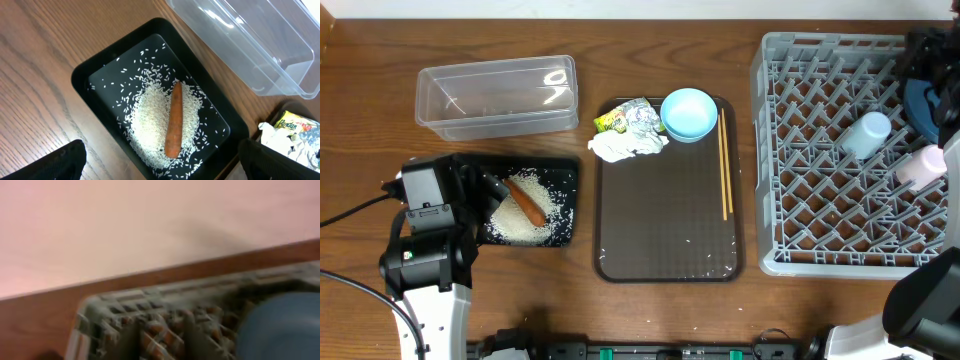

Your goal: Sort waste into correct bins and load items into the dishwasher rack

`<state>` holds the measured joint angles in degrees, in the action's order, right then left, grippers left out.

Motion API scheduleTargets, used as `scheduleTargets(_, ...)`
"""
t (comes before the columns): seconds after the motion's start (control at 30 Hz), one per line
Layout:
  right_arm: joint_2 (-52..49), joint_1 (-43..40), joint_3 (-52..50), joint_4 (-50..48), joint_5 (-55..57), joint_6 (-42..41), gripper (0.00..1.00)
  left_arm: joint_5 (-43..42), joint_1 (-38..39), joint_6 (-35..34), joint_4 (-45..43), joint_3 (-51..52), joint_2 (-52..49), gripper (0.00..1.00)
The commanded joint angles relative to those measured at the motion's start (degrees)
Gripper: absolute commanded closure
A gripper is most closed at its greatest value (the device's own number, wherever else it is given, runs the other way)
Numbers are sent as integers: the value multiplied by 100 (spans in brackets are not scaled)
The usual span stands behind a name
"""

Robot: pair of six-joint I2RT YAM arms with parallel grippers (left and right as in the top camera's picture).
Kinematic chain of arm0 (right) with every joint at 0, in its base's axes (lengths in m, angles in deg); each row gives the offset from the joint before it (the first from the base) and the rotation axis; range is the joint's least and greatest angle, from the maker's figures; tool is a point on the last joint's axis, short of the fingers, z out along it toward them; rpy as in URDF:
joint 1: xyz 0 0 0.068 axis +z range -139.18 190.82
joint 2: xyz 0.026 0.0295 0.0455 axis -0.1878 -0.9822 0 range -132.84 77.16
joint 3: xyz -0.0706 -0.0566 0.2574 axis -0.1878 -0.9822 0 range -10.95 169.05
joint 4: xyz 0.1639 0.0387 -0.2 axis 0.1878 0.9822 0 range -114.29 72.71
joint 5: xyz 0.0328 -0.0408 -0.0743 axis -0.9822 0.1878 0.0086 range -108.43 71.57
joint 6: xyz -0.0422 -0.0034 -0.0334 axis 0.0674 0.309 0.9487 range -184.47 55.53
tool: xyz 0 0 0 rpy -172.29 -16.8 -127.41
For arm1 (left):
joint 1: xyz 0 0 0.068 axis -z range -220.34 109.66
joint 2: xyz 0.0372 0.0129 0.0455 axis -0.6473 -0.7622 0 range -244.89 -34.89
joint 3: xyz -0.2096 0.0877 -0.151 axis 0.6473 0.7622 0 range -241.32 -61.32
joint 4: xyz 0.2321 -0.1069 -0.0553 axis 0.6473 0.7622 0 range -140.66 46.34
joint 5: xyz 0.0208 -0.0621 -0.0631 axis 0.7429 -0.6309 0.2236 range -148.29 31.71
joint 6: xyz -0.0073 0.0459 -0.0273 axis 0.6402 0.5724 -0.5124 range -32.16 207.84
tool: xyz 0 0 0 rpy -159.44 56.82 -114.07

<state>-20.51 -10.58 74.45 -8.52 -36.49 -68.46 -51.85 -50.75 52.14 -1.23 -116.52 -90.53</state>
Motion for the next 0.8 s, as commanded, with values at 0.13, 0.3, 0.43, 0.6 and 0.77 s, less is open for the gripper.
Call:
scheduleTargets(0.13,-527,-31,0,588,1469,1172,29,114,-17,74,4,-4,-11,1)
scheduleTargets(0.3,-944,-33,0,605,1504,1565,29,114,-17,74,4,-4,-11,1)
scheduleTargets(0.43,-1217,-33,0,564,2129,1690,30,114,-17,74,4,-4,-11,1)
scheduleTargets(0.6,-1519,-85,0,675,2304,1996,38,114,-17,74,4,-4,-11,1)
scheduleTargets(0.77,-1746,-94,0,669,2223,1989,56,114,-17,74,4,-4,-11,1)
